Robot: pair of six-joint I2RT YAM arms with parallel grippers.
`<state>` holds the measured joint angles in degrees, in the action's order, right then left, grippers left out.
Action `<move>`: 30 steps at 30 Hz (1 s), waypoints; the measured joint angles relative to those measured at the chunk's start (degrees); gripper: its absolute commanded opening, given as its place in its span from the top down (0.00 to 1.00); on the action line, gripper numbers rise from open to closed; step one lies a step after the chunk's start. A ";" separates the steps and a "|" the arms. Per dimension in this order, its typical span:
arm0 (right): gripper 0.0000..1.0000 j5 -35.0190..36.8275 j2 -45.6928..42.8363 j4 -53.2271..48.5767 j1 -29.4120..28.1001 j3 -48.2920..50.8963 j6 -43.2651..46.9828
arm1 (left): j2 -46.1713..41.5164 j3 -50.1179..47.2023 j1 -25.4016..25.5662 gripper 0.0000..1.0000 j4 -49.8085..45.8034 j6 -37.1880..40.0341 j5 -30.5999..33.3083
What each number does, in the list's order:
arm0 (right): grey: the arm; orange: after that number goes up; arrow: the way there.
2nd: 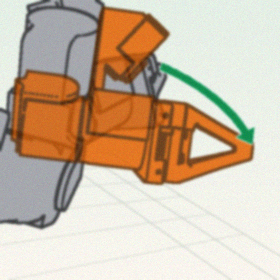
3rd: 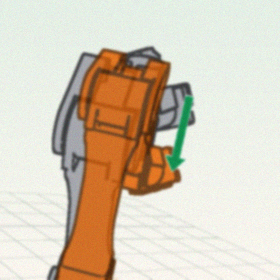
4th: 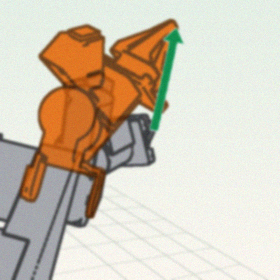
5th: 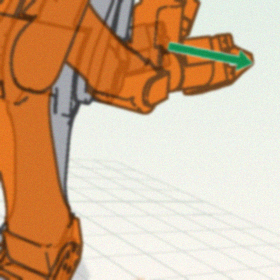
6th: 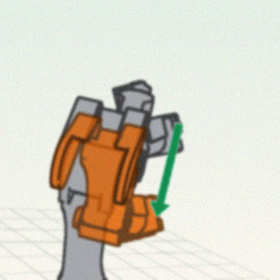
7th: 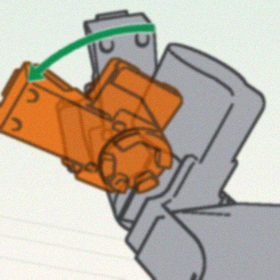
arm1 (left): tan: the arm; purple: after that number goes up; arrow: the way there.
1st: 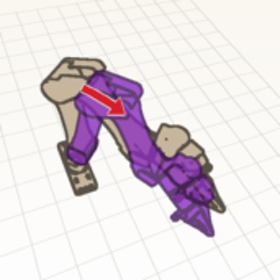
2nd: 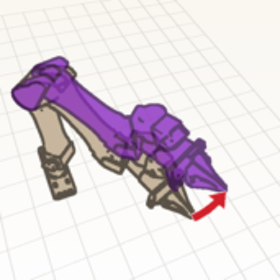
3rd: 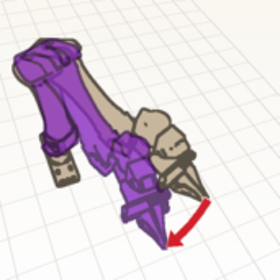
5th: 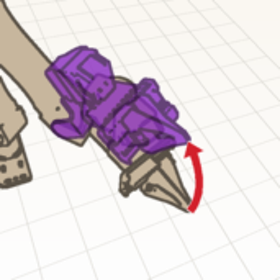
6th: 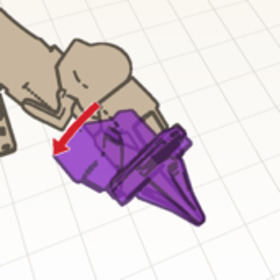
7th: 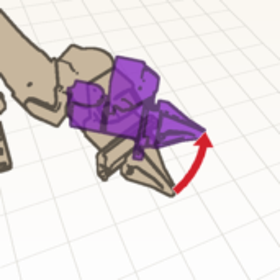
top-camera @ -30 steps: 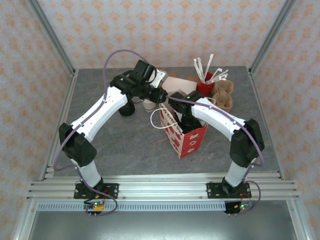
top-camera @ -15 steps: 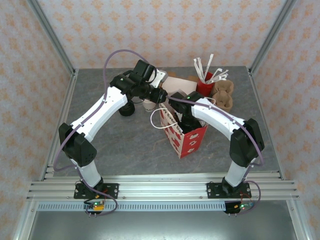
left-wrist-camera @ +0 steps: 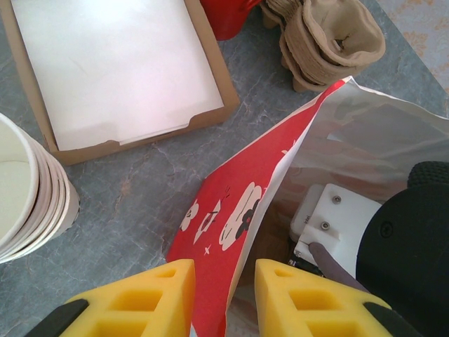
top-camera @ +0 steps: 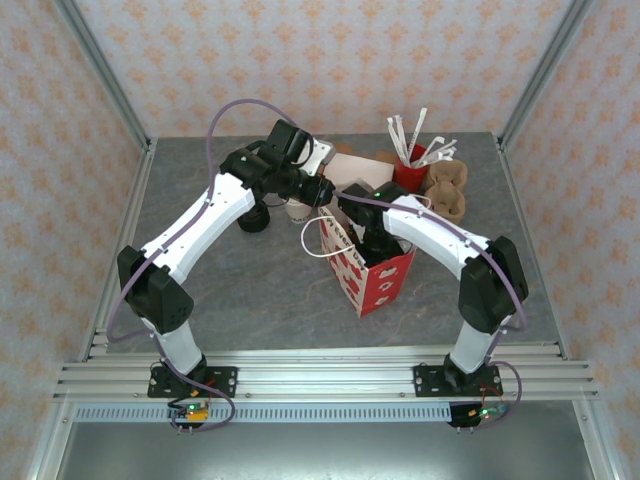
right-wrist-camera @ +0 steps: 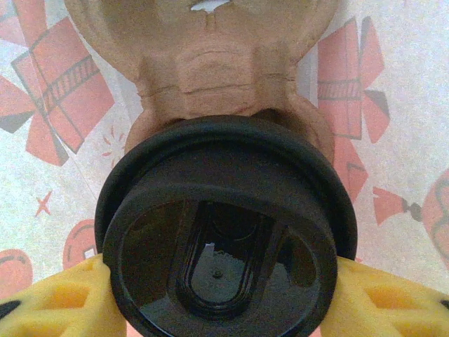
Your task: Pack the takeout coffee
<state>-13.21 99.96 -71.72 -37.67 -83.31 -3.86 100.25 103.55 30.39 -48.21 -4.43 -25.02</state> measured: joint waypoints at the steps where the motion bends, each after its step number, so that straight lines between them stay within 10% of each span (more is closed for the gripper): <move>1: 0.31 -0.07 0.02 0.00 0.00 -0.07 0.04 | 0.00 0.00 0.00 0.71 0.00 0.00 0.00; 30: 0.07 0.15 -1.62 0.20 -0.87 -3.23 -0.17 | 0.00 0.00 0.00 0.74 0.00 0.00 0.00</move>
<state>-13.06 98.35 -71.53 -38.54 -86.54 -4.03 100.25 103.55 30.39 -48.21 -4.43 -25.02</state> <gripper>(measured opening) 0.930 0.278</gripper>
